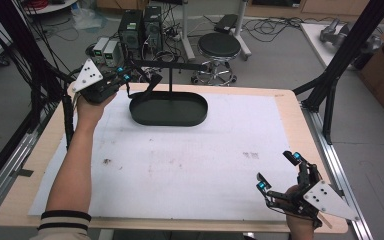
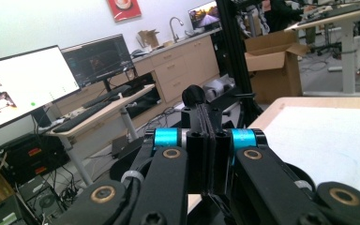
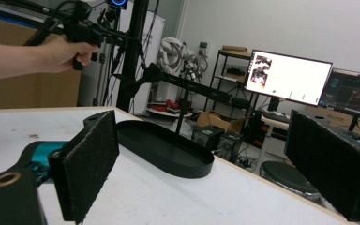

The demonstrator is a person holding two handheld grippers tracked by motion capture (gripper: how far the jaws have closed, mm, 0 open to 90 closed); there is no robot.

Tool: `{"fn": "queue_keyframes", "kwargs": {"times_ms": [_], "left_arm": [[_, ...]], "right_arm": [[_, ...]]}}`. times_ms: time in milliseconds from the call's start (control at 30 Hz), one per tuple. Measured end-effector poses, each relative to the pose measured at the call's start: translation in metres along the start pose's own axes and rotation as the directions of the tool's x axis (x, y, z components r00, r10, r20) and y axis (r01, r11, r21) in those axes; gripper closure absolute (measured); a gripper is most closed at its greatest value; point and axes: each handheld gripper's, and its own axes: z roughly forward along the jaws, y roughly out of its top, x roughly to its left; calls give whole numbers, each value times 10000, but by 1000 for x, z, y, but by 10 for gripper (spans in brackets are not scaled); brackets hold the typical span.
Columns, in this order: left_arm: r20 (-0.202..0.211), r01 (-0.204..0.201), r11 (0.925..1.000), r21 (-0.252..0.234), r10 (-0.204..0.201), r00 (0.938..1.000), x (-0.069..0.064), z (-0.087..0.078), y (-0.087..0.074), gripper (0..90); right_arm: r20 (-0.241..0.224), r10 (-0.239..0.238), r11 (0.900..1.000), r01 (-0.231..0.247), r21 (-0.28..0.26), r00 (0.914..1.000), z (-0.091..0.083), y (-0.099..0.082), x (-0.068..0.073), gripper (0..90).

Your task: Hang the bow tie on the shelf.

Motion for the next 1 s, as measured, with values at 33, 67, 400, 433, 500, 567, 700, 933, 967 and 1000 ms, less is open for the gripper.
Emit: {"fn": "queue_keyframes", "kwargs": {"times_ms": [33,67,400,433,500,567,700,933,967,1000], "left_arm": [[-54,59,10000,-55,-59,10000,2,2,-2,886],[-125,34,9999,-104,-35,9999,3,3,-3,886],[-642,149,9996,227,-134,9978,21,25,-18,886],[-662,141,9995,285,-121,9977,23,28,-18,886],[-685,98,9992,390,-71,9976,27,32,-19,886],[-789,165,9989,432,-131,9968,30,35,-22,886],[-1161,285,9973,674,-206,9930,36,39,-31,885],[-1677,902,9926,809,-756,9829,40,44,-42,789],[-1736,1022,9913,836,-865,9810,41,44,-43,701],[-1810,1244,9888,830,-1078,9776,42,43,-45,656]], "right_arm": [[-18,-73,10000,73,-14,10000,1,1,1,93],[-40,-103,9999,103,-23,9999,1,3,3,93],[-189,-578,9982,575,-150,9981,4,13,15,93],[-230,-652,9978,649,-141,9976,4,14,16,93],[-203,-693,9975,690,-152,9974,4,15,17,93],[-214,-745,9972,743,-104,9970,4,16,18,93],[-168,-834,9965,832,-116,9964,4,17,19,93],[-194,-817,9967,817,-25,9965,7,15,19,93],[-212,-867,9962,867,-15,9960,7,14,19,93],[-221,-867,9962,866,-19,9960,8,14,19,93]]}}
